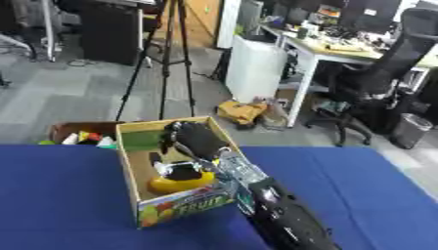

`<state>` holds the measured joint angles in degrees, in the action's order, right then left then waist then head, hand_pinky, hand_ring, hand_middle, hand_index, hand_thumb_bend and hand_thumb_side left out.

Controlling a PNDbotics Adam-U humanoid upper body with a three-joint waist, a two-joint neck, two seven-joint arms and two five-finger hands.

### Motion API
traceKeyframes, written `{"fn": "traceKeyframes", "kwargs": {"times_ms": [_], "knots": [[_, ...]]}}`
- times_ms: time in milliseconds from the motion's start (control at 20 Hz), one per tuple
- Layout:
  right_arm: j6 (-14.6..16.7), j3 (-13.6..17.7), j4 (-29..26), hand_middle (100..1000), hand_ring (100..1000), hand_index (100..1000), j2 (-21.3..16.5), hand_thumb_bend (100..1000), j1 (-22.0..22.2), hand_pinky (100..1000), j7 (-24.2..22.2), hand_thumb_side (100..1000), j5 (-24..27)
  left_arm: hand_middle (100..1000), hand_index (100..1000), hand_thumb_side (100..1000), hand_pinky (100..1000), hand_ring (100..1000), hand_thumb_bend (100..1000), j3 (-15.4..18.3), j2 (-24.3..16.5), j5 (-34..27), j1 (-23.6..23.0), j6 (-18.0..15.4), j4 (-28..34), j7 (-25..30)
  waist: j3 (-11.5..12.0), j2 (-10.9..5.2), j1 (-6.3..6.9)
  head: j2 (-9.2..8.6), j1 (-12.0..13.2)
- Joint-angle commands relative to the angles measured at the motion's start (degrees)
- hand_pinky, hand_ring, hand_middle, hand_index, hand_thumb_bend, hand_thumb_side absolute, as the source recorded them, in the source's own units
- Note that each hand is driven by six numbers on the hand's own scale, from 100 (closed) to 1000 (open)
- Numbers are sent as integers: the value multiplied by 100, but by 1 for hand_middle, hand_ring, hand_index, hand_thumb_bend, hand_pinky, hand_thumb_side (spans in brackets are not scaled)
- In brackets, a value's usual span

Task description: Pick up objects on the table and place them in the box.

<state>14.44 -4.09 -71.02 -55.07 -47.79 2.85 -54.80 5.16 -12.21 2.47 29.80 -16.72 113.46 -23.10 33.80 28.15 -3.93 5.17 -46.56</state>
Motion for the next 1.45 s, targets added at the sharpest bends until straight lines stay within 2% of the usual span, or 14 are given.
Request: {"fn": "traceKeyframes", "kwargs": {"times_ms": [50, 250, 400, 700, 750, 800, 850, 900, 950, 1250, 1450], "knots": [[66, 17, 3, 495, 610, 562, -174, 100, -72, 452, -27, 638, -101, 611, 855, 973, 422, 637, 100, 44, -144, -30, 83, -7, 113, 2, 10, -135, 45, -98, -23], [148, 6, -12, 553, 670, 651, -154, 106, -82, 498, -193, 648, -56, 611, 855, 973, 422, 637, 100, 53, -143, -30, 80, -10, 113, -6, 0, -134, 45, -107, -14], [217, 12, -77, 593, 701, 686, -147, 220, -90, 531, -365, 658, 97, 611, 855, 973, 423, 637, 100, 56, -143, -28, 78, -13, 113, -7, -7, -143, 46, -99, -11], [235, 33, -231, 643, 741, 721, -161, 314, -94, 588, -644, 659, 431, 612, 855, 973, 424, 638, 100, 59, -146, -15, 59, -16, 113, -7, -33, -199, 46, -51, 6], [233, 38, -254, 664, 759, 739, -163, 375, -89, 625, -682, 662, 482, 613, 855, 974, 425, 639, 100, 60, -146, -11, 55, -17, 113, -7, -39, -212, 48, -43, 10], [233, 43, -281, 669, 763, 744, -165, 390, -83, 632, -724, 663, 546, 613, 856, 974, 425, 639, 100, 62, -147, -7, 49, -17, 113, -8, -49, -227, 51, -33, 18], [231, 54, -315, 690, 791, 767, -164, 516, -79, 676, -769, 665, 618, 613, 855, 974, 426, 639, 100, 64, -148, -2, 42, -17, 113, -9, -62, -245, 53, -21, 27], [224, 68, -352, 693, 795, 770, -161, 527, -76, 681, -817, 666, 696, 613, 856, 974, 426, 640, 100, 66, -149, 5, 34, -16, 113, -10, -77, -263, 55, -10, 37], [215, 84, -395, 713, 818, 801, -160, 613, -74, 720, -866, 678, 778, 614, 856, 974, 427, 640, 100, 68, -150, 12, 24, -16, 113, -12, -95, -286, 61, 3, 53], [137, 150, -739, 751, 868, 858, -205, 757, -19, 798, -1150, 691, 1286, 618, 856, 976, 432, 645, 100, 69, -155, 70, -22, -25, 113, -14, -192, -469, 83, 110, 153], [74, 173, -868, 755, 877, 870, -244, 783, 37, 819, -1353, 713, 1625, 621, 857, 978, 435, 648, 100, 58, -145, 102, -46, -33, 113, -4, -234, -592, 101, 189, 191]]}}
